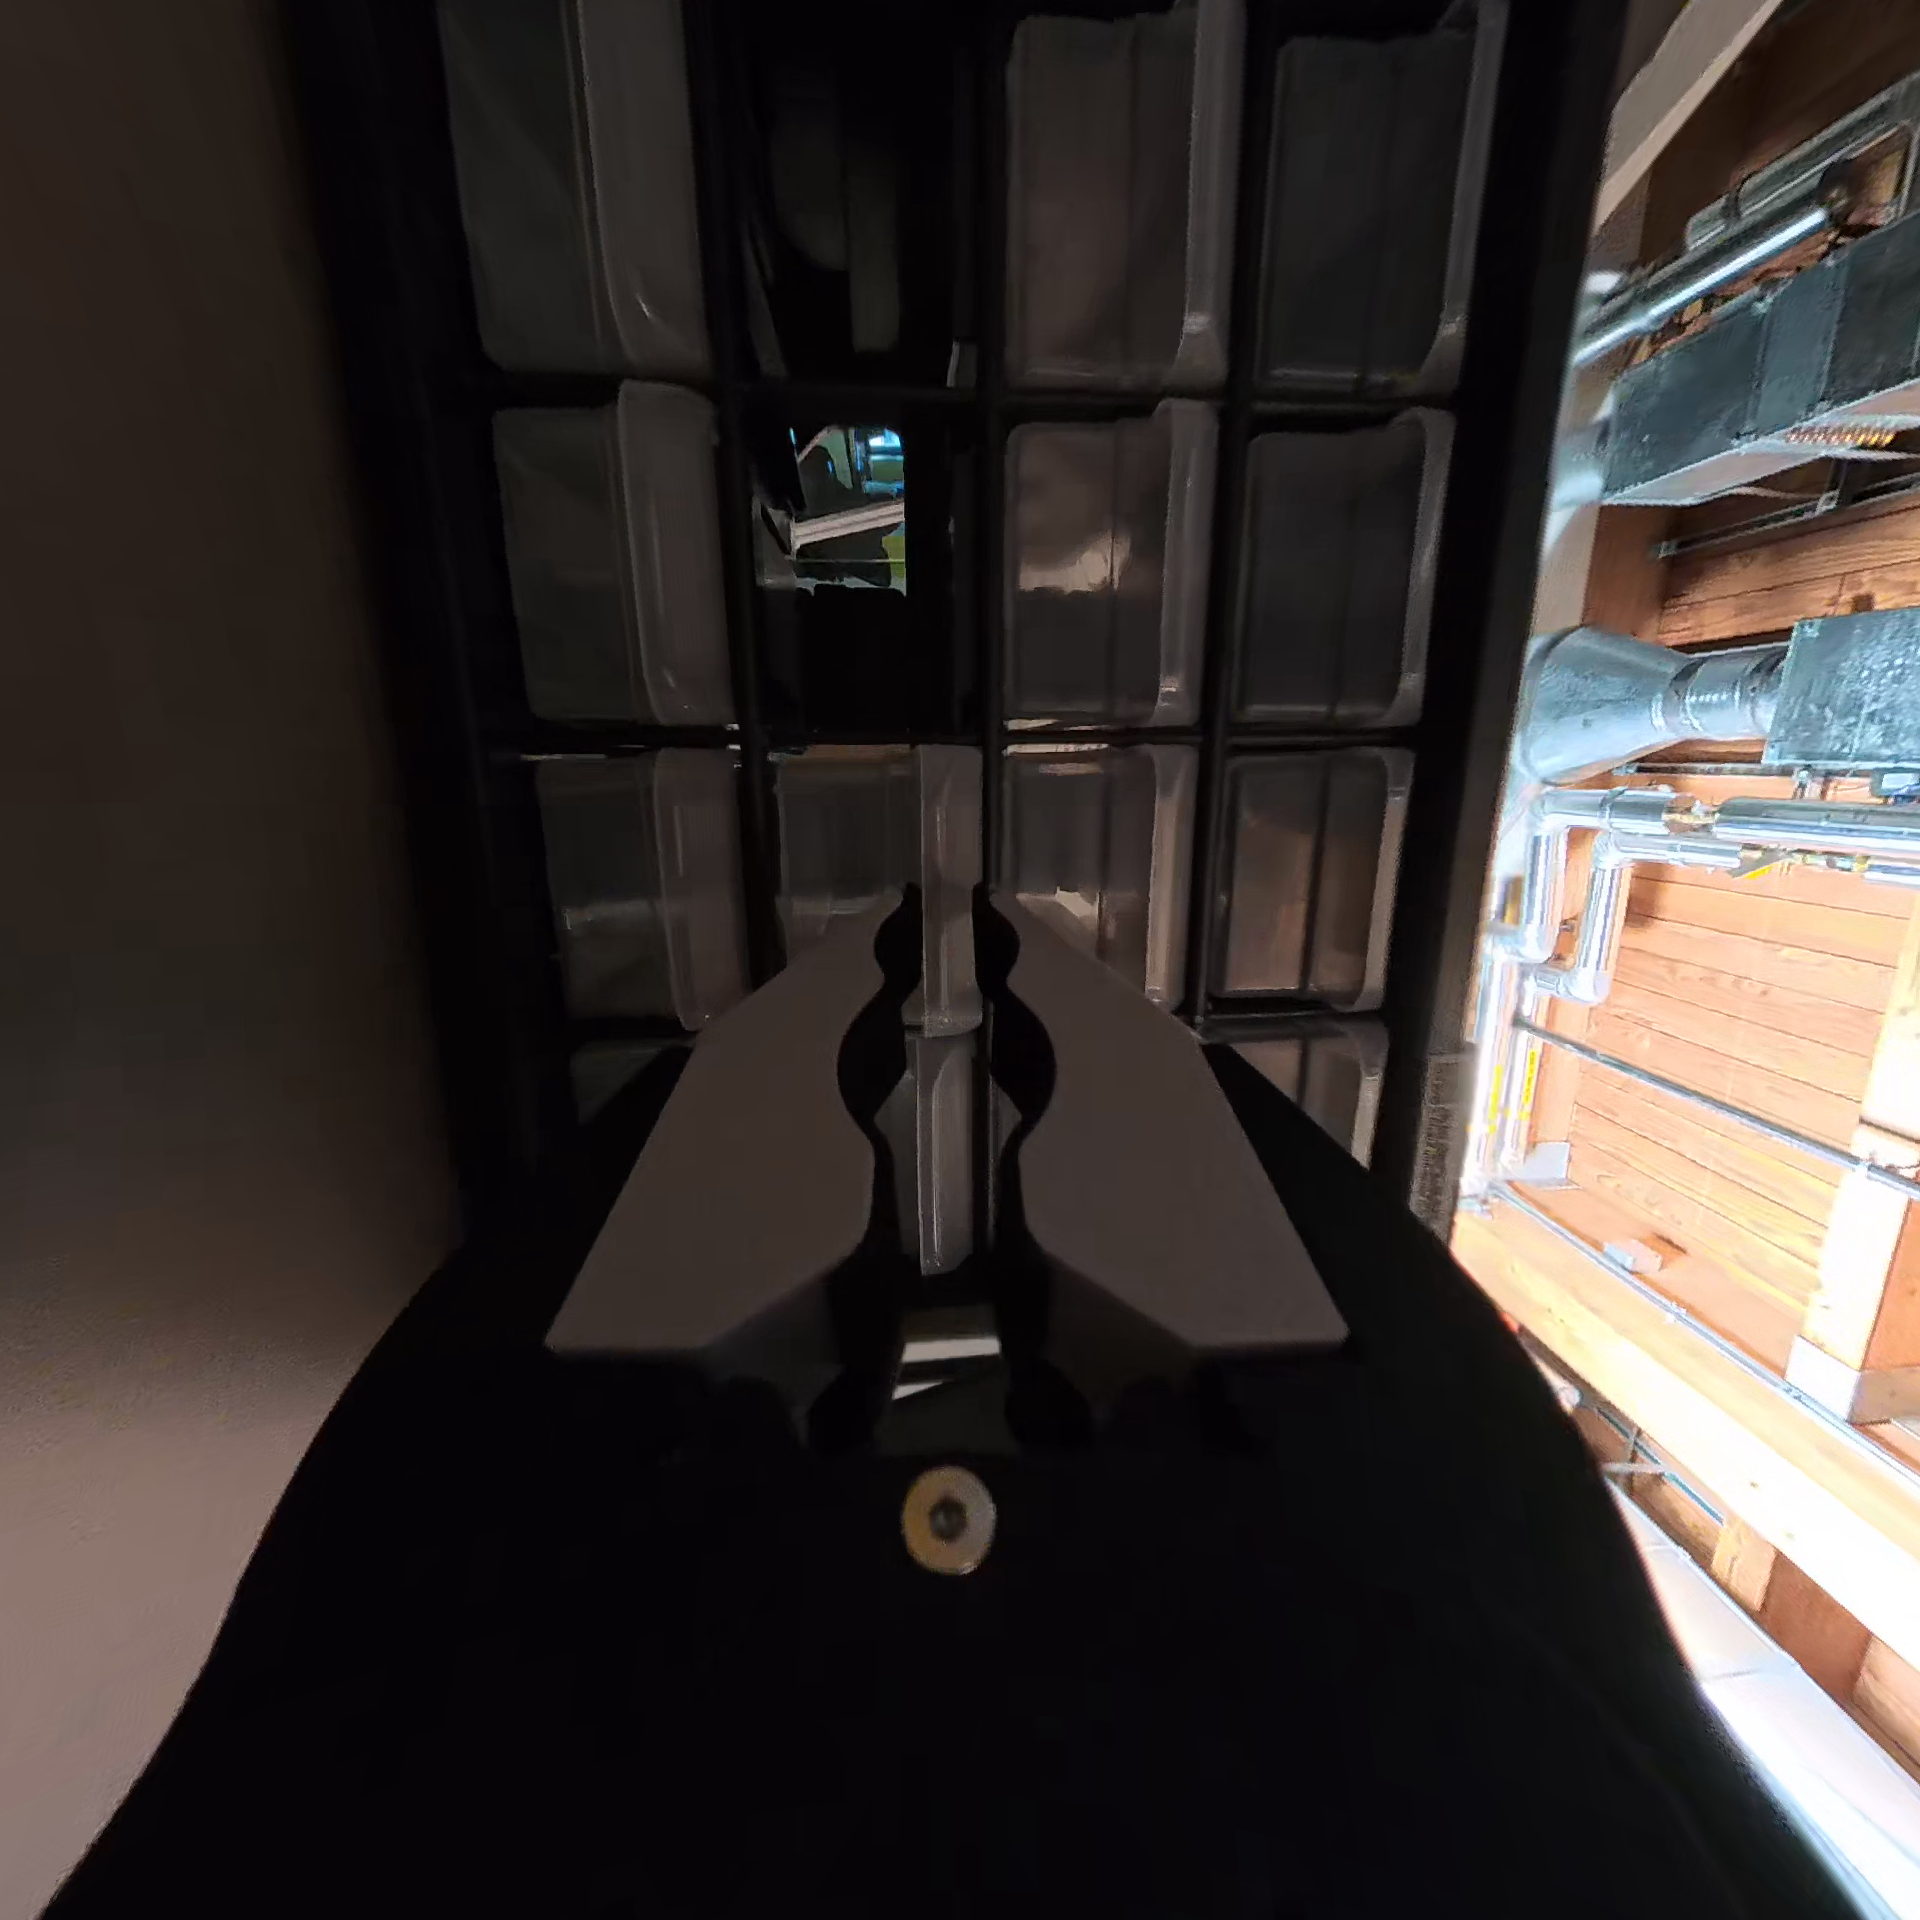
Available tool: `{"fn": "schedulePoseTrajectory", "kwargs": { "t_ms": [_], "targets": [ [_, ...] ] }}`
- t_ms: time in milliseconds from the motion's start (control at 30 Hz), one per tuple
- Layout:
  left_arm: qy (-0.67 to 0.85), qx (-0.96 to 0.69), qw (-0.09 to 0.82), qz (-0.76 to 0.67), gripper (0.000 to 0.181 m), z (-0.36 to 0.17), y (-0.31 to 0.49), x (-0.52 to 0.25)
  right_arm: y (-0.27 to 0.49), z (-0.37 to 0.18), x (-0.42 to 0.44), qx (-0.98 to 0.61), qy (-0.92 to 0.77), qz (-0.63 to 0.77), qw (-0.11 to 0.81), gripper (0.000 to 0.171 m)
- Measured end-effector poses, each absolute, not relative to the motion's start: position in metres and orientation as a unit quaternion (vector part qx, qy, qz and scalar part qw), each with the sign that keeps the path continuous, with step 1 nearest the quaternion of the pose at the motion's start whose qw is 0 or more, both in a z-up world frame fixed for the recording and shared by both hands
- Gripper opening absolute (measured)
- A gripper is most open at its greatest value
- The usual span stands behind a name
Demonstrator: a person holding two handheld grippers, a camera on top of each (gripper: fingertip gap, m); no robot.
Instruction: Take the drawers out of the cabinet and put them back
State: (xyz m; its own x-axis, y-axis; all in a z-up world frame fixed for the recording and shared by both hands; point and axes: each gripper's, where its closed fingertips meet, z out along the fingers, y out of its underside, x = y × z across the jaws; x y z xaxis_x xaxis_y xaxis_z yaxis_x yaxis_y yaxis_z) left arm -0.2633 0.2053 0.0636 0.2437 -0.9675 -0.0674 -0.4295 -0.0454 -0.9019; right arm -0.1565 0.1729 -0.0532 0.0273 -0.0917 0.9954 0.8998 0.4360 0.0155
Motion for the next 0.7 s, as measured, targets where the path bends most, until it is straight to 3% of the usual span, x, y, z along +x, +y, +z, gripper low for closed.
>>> {"fn": "schedulePoseTrajectory", "kwargs": {
  "t_ms": [333, 367, 433, 567, 700],
  "targets": [
    [0.527, -0.654, 0.441, -0.315, 0.000, 0.064, 0.205, -0.263, 0.103, -0.051, -0.155, -0.364, -0.603, -0.334, 0.627, 0.009],
    [0.527, -0.654, 0.442, -0.315, 0.000, 0.064, 0.205, -0.263, 0.101, -0.054, -0.156, -0.380, -0.614, -0.315, 0.616, 0.018],
    [0.527, -0.653, 0.443, -0.315, 0.000, 0.064, 0.205, -0.263, 0.096, -0.060, -0.160, -0.423, -0.645, -0.256, 0.583, 0.034],
    [0.527, -0.653, 0.443, -0.317, 0.000, 0.064, 0.205, -0.263, 0.100, -0.051, -0.162, -0.522, -0.670, -0.126, 0.512, 0.035],
    [0.524, -0.652, 0.443, -0.322, 0.000, 0.064, 0.205, -0.263, 0.097, -0.058, -0.169, -0.601, -0.703, 0.018, 0.380, 0.034]
  ]
}}
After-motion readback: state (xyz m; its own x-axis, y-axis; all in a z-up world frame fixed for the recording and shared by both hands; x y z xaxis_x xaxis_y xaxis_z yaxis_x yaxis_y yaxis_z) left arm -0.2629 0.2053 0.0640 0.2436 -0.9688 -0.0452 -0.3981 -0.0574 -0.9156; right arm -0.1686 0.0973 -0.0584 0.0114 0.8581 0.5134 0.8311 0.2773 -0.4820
